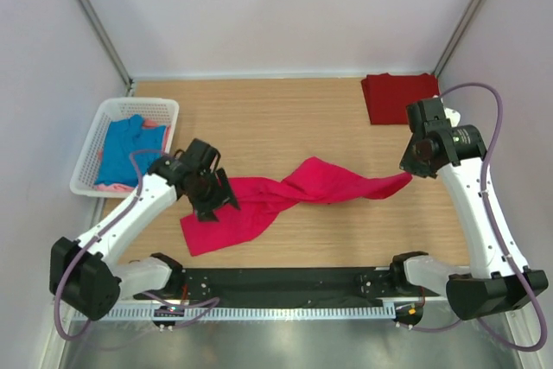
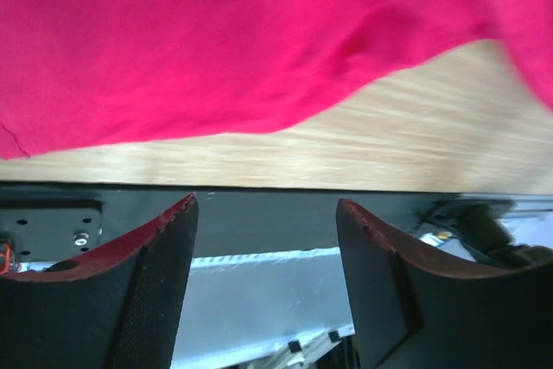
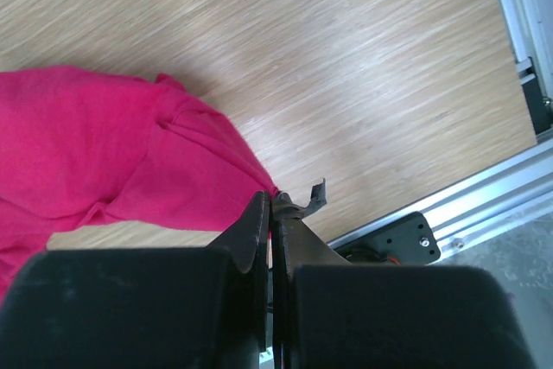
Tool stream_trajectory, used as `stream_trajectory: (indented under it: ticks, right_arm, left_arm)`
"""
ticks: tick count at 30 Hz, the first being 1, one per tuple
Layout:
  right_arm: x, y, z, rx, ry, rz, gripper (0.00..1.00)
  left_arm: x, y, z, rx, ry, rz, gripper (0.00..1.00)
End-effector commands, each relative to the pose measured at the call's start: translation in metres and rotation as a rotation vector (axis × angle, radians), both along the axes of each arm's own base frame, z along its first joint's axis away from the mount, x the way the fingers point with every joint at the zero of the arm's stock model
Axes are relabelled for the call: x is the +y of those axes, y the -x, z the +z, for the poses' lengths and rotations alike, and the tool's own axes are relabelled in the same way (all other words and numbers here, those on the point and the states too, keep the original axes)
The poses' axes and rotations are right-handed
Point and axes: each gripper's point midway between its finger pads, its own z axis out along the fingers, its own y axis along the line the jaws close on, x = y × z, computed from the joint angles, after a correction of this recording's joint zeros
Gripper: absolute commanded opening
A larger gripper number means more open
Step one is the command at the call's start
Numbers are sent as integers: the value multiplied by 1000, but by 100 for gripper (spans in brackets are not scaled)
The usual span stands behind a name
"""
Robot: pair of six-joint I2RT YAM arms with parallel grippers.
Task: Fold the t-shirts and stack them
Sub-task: Move the tshirt to the center of the board, then flatten the tshirt out
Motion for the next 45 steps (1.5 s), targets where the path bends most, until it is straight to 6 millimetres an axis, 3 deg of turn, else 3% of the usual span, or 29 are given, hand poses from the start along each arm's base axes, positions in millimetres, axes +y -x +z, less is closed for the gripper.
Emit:
stream_trajectory:
  ticks: [1, 5, 9, 10, 11, 16, 21, 28, 33, 38, 45]
  right_arm:
    - [-17, -1, 22, -49, 78, -36, 1]
    - [-22, 6, 27, -59, 101, -43, 1]
    - [-10, 7, 25, -79, 33, -18, 1]
    - [-9, 7, 24, -80, 22, -17, 1]
    - [-6, 8, 23, -87, 6, -15, 1]
    - [2, 8, 24, -107, -33, 16, 1]
    - [5, 7, 25, -121, -46, 40, 1]
    - [9, 8, 22, -119, -61, 59, 1]
    - [13, 7, 22, -122, -82, 70, 1]
    - [16, 5, 24, -130, -93, 80, 1]
    - [19, 2, 22, -128, -106, 85, 1]
  left_arm:
    - [-2, -57, 52, -209, -41, -54, 67]
    - [24, -86, 48, -196, -211, -86, 66]
    - [47, -116, 41, -210, -187, 50, 62]
    - [44, -116, 40, -195, -131, 77, 61]
    - [56, -116, 31, -166, -124, 152, 59]
    - [78, -119, 9, -163, -117, 304, 54]
    - [82, -112, -19, -139, -73, 499, 49]
    - [101, -120, -29, -157, -135, 671, 35]
    - [106, -122, -43, -134, -166, 710, 26]
    - [107, -124, -59, -99, -186, 726, 25]
    - [108, -119, -64, -82, -199, 743, 27]
